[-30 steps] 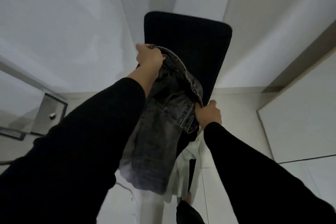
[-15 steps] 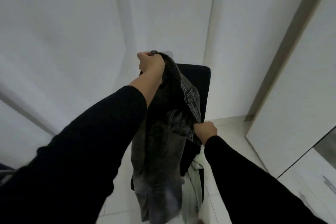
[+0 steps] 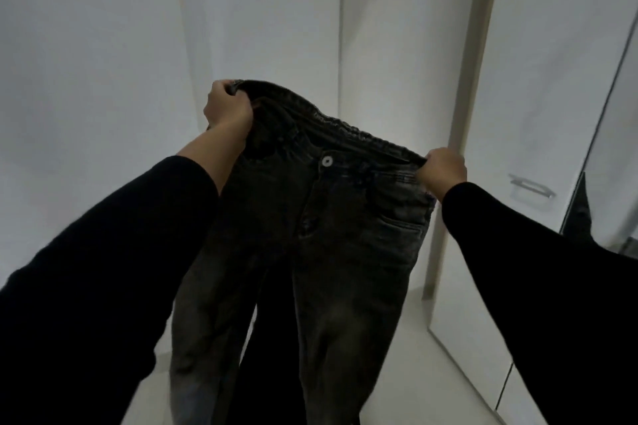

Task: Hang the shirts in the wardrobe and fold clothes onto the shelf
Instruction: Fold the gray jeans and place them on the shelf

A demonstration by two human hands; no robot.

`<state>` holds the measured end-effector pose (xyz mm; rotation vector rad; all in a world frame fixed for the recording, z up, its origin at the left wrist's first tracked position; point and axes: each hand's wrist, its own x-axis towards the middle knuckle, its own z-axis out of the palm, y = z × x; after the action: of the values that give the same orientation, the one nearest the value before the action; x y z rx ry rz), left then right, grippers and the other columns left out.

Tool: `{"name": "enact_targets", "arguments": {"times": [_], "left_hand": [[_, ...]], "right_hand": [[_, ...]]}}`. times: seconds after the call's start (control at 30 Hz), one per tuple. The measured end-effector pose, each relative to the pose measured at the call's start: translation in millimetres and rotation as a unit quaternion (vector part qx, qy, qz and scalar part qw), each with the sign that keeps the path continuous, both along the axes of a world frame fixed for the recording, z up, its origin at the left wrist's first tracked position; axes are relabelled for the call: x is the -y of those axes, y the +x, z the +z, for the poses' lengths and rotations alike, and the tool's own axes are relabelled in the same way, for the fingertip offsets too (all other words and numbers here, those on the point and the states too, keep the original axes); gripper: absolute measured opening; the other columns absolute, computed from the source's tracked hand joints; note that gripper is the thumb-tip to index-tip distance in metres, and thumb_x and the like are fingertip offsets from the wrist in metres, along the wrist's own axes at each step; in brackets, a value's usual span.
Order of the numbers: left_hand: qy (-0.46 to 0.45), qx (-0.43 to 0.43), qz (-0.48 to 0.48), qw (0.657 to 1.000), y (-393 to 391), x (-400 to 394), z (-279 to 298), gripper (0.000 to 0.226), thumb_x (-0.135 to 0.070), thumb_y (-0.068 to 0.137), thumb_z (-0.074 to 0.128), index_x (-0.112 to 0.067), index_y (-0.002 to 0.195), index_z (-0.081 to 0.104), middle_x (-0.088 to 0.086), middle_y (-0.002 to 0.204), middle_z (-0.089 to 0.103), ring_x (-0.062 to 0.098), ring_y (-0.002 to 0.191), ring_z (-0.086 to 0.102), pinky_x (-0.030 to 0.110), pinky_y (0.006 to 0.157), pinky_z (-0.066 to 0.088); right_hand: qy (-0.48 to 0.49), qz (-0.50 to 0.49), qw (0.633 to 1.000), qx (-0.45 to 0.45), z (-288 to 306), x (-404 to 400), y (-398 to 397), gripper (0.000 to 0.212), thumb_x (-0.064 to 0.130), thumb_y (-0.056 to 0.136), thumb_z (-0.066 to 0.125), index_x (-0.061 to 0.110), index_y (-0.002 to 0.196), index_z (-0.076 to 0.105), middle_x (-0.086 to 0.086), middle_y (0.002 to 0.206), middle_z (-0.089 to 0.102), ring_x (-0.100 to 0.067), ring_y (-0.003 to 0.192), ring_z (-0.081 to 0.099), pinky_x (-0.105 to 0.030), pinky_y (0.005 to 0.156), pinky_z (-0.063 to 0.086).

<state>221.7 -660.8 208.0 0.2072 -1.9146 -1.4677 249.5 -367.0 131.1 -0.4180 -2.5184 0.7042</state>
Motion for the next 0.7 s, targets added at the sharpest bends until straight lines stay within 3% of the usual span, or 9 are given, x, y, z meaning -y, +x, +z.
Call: {"name": "enact_targets", "arguments": {"times": [0.1, 0.23, 0.33, 0.4, 0.53, 0.63, 0.7], "left_hand": [[-0.002, -0.007, 0.019, 1.0, 4.9, -9.9, 16.8, 0.033, -0.02, 0.097, 0.036, -0.016, 0.128, 0.049, 0.007, 0.128, 0.055, 0.025, 0.116, 0.052, 0.028, 0.086, 0.042], [-0.035, 0.013, 0.058, 0.998, 9.9, -19.1, 23.4, 0.035, -0.019, 0.097, 0.035, -0.013, 0.128, 0.05, 0.01, 0.131, 0.052, 0.027, 0.121, 0.049, 0.03, 0.096, 0.037], [-0.127, 0.07, 0.116, 0.983, 11.6, -13.4, 15.5, 0.041, -0.033, 0.095, 0.034, -0.015, 0.127, 0.053, 0.011, 0.135, 0.038, 0.029, 0.126, 0.039, 0.043, 0.107, 0.027], [-0.186, 0.091, 0.124, 0.97, 10.0, -7.8, 8.7, 0.047, -0.037, 0.096, 0.028, -0.01, 0.127, 0.052, 0.016, 0.135, 0.037, 0.031, 0.126, 0.035, 0.045, 0.104, 0.026], [-0.203, 0.078, 0.028, 0.976, 6.2, -4.7, 2.6, 0.055, -0.035, 0.098, 0.022, 0.005, 0.124, 0.05, 0.027, 0.124, 0.052, 0.038, 0.111, 0.049, 0.035, 0.085, 0.035], [-0.126, 0.119, -0.11, 0.979, 5.3, 2.1, 6.8, 0.073, -0.052, 0.083, 0.051, 0.0, 0.133, 0.038, 0.017, 0.116, 0.054, 0.032, 0.1, 0.055, 0.035, 0.08, 0.043], [-0.087, 0.153, -0.189, 0.966, 9.3, 5.8, 9.8, 0.086, -0.042, 0.074, 0.068, -0.004, 0.137, 0.023, 0.015, 0.114, 0.054, 0.029, 0.099, 0.059, 0.037, 0.078, 0.051]], "right_hand": [[-0.018, -0.016, 0.998, -0.058, 24.0, -10.8, 8.8, 0.023, 0.007, 0.089, 0.052, -0.005, 0.105, 0.064, -0.024, 0.105, 0.064, -0.037, 0.1, 0.06, -0.027, 0.069, 0.039], [-0.12, -0.027, 0.985, -0.118, 29.8, -23.9, 16.0, 0.026, 0.01, 0.088, 0.055, -0.003, 0.11, 0.057, -0.021, 0.112, 0.06, -0.035, 0.101, 0.059, -0.029, 0.074, 0.044], [-0.18, -0.021, 0.975, -0.132, 29.6, -29.5, 19.1, 0.03, 0.011, 0.089, 0.054, -0.001, 0.117, 0.053, -0.02, 0.117, 0.057, -0.034, 0.107, 0.056, -0.028, 0.077, 0.041], [-0.199, -0.017, 0.969, -0.144, 29.6, -31.8, 18.6, 0.031, 0.017, 0.09, 0.057, 0.0, 0.117, 0.054, -0.019, 0.119, 0.058, -0.034, 0.109, 0.056, -0.028, 0.077, 0.039], [-0.193, -0.014, 0.97, -0.149, 28.6, -34.8, 13.7, 0.031, 0.025, 0.093, 0.056, 0.004, 0.115, 0.055, -0.018, 0.118, 0.058, -0.034, 0.108, 0.055, -0.027, 0.077, 0.036], [-0.19, -0.013, 0.968, -0.161, 28.8, -35.1, 9.6, 0.026, 0.024, 0.095, 0.054, 0.004, 0.112, 0.054, -0.016, 0.11, 0.058, -0.032, 0.102, 0.055, -0.027, 0.076, 0.035], [-0.196, -0.016, 0.967, -0.164, 31.4, -31.6, 8.3, 0.025, 0.022, 0.095, 0.054, 0.003, 0.111, 0.055, -0.011, 0.1, 0.052, -0.03, 0.097, 0.053, -0.026, 0.076, 0.035]]}}
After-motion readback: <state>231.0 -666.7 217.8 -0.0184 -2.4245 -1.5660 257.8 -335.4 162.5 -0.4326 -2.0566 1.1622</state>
